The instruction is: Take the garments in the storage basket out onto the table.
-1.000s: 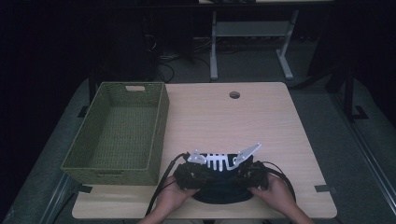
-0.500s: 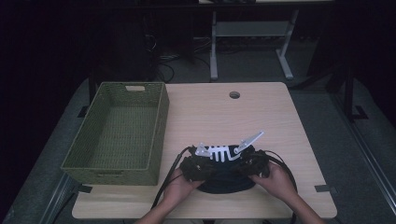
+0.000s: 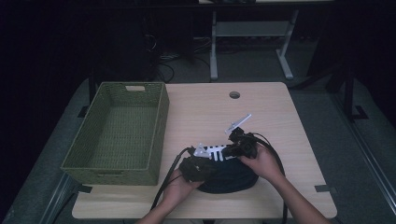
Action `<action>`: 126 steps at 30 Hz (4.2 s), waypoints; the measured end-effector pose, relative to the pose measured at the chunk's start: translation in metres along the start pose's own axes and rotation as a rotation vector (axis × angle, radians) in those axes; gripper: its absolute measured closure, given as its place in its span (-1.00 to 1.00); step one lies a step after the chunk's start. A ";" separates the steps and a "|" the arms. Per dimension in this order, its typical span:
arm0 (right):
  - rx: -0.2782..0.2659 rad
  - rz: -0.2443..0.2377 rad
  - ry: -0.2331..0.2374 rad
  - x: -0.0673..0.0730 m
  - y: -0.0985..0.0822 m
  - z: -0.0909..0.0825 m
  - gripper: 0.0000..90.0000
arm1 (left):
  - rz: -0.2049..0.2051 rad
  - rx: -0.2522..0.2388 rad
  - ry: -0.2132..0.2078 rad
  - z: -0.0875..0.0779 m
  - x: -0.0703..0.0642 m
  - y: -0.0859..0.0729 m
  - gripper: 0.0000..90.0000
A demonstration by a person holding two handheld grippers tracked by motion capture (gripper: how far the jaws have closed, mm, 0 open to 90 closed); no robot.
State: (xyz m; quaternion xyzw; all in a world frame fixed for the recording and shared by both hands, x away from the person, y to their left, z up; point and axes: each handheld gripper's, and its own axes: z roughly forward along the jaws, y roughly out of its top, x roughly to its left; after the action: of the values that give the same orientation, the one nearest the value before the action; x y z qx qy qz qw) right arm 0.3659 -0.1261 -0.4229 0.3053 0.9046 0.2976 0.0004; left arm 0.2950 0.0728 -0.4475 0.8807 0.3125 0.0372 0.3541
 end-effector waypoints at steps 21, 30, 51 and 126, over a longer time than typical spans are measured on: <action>-0.106 0.062 0.008 -0.010 -0.008 -0.021 0.76 | -0.055 -0.087 0.144 -0.017 0.026 0.018 0.44; -0.080 0.150 -0.023 -0.031 -0.032 -0.016 0.77 | -0.102 -0.037 0.160 -0.001 0.039 0.018 0.37; -0.151 0.079 0.065 0.010 -0.073 -0.055 0.76 | -0.027 -0.057 0.043 -0.028 0.001 0.023 0.35; -0.081 0.266 -0.106 -0.016 -0.095 -0.029 0.30 | -0.263 -0.008 0.040 -0.007 0.044 -0.009 0.19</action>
State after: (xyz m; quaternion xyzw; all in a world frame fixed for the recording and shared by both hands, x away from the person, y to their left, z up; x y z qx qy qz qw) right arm 0.3215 -0.2112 -0.4534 0.4374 0.8422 0.3146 0.0208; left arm 0.3236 0.1077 -0.4551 0.8297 0.4322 0.0090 0.3532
